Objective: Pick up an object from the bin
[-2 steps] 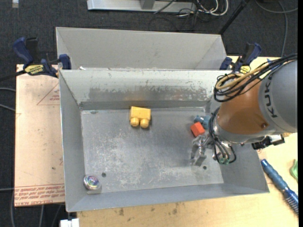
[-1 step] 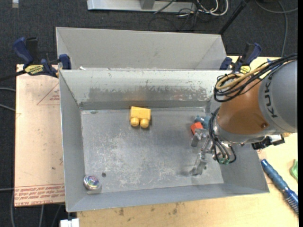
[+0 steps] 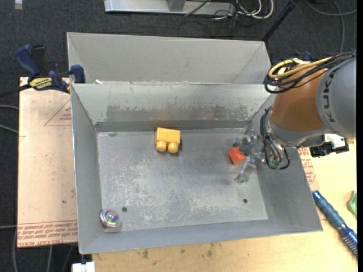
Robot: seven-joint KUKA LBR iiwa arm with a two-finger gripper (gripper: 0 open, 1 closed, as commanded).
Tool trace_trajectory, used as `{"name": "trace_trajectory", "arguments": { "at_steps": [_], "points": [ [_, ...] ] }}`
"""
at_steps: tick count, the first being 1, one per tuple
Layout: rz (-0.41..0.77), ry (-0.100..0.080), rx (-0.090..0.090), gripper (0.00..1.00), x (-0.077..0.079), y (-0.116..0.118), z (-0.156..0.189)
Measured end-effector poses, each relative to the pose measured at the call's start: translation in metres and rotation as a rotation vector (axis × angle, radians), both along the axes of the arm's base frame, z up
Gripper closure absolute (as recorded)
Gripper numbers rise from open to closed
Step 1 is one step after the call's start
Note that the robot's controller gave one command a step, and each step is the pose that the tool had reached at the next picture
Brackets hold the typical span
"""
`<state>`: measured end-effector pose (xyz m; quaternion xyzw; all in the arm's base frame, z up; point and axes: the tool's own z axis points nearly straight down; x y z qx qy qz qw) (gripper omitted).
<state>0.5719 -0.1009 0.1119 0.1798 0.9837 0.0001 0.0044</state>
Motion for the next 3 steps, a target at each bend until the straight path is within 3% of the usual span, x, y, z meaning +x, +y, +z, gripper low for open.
{"name": "trace_trajectory", "arguments": {
  "at_steps": [1, 2, 3],
  "points": [
    [-0.012, 0.008, 0.004, 0.0, -0.03, 0.027, 0.024],
    [-0.015, -0.001, 0.001, 0.0, 0.026, 0.005, -0.037],
    [-0.185, 0.002, 0.001, 0.0, 0.049, -0.043, -0.011]
  ]
}}
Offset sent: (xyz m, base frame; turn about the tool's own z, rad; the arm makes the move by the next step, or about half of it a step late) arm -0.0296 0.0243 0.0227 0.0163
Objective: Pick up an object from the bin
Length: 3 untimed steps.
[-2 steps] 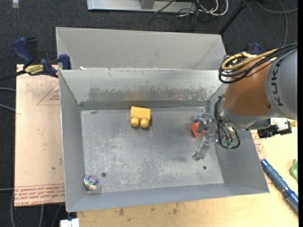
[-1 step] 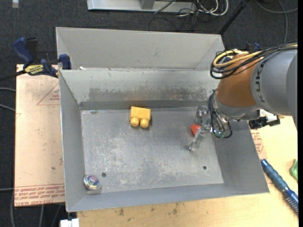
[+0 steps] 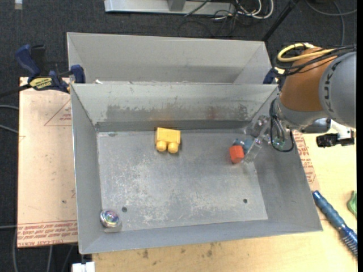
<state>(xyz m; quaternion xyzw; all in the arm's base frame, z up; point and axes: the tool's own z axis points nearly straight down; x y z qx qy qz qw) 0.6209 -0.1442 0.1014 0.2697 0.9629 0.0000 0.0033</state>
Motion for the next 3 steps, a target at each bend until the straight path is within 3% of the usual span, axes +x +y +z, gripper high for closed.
{"name": "trace_trajectory", "arguments": {
  "at_steps": [1, 2, 3],
  "points": [
    [0.037, 0.003, 0.002, 0.0, -0.0168, 0.0287, -0.0318],
    [0.036, 0.0, 0.0, 1.0, -0.0156, 0.0274, -0.0298],
    [0.036, 0.003, 0.0, 0.0, -0.0164, 0.0277, -0.0309]
  ]
}}
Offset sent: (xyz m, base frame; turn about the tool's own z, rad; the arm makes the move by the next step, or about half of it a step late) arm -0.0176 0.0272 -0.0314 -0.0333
